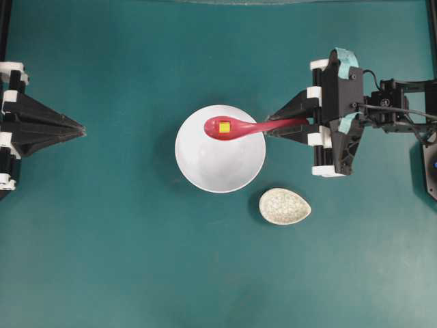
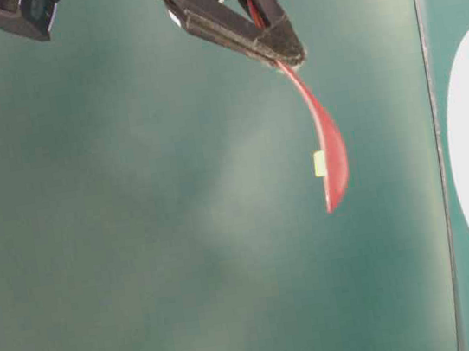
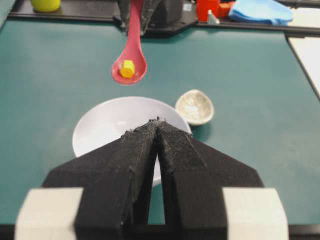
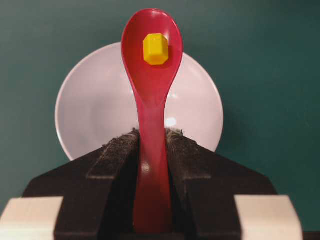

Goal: Scoop the yellow hexagonal prism block from the bowl with a spoon using the right arm.
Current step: 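Hold the spoon with the block steady above the bowl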

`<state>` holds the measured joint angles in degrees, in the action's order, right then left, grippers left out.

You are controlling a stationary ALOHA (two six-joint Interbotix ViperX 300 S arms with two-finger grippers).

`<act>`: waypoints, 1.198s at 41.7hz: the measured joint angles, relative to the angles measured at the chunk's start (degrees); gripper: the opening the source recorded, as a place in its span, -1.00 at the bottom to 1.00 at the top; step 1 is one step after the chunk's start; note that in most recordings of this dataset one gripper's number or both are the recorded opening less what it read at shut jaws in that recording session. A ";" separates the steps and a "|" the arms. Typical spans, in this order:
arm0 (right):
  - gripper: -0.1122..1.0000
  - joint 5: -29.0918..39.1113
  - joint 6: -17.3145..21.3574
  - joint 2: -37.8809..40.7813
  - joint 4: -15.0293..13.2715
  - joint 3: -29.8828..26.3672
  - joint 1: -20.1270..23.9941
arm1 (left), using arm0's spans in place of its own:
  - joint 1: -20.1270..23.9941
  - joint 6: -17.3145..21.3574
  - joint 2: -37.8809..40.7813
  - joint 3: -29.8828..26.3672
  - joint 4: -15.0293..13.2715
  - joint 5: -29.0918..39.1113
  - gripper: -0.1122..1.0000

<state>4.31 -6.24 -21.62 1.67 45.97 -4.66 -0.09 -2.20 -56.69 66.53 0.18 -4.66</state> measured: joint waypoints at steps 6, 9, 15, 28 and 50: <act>-0.40 0.00 0.09 0.09 0.09 0.00 0.09 | 0.00 0.00 0.09 0.00 0.09 0.00 -0.74; -0.40 0.00 0.18 0.35 0.00 -0.18 0.00 | 0.00 0.00 0.09 0.00 0.00 0.09 -0.74; -0.40 0.26 0.09 1.05 0.09 -0.62 0.00 | 0.00 0.00 0.00 0.00 0.00 0.00 -0.74; -0.40 0.88 0.18 1.85 0.00 -1.14 0.00 | 0.00 0.00 0.09 0.00 0.09 0.00 -0.74; -0.40 0.88 0.00 1.85 0.00 -1.14 0.09 | 0.00 0.00 0.00 0.00 0.00 0.18 -0.74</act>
<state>5.19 -6.24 -19.78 1.67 44.82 -4.57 -0.09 -2.20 -56.69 66.53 0.18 -4.48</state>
